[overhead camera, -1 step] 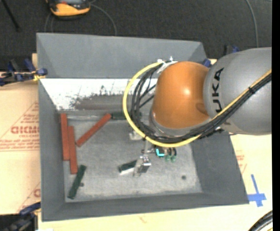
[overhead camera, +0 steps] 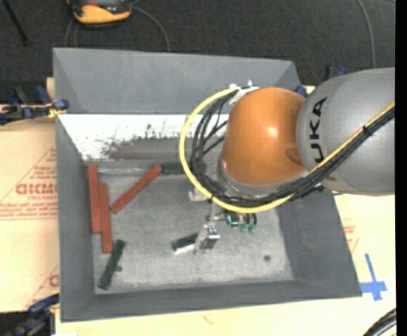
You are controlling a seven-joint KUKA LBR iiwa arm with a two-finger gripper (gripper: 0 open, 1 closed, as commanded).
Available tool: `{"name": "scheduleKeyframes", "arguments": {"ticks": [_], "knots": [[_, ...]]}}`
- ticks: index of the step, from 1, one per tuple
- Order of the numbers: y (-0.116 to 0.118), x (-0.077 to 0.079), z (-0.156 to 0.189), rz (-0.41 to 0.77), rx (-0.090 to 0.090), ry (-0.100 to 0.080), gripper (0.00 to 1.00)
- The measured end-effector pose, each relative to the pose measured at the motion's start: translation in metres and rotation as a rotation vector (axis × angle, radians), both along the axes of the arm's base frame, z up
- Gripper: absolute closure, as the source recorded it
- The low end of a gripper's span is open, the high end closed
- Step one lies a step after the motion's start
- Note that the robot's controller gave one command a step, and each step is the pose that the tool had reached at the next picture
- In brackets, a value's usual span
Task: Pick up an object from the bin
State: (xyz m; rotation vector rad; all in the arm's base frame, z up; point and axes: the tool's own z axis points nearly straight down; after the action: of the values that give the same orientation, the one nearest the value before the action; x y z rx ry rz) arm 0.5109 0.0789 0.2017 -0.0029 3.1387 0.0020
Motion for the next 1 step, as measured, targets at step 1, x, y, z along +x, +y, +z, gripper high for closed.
{"name": "scheduleKeyframes", "arguments": {"ticks": [1], "knots": [[-0.0442,0.0206,-0.1206,-0.107,0.005,0.000,1.00]]}}
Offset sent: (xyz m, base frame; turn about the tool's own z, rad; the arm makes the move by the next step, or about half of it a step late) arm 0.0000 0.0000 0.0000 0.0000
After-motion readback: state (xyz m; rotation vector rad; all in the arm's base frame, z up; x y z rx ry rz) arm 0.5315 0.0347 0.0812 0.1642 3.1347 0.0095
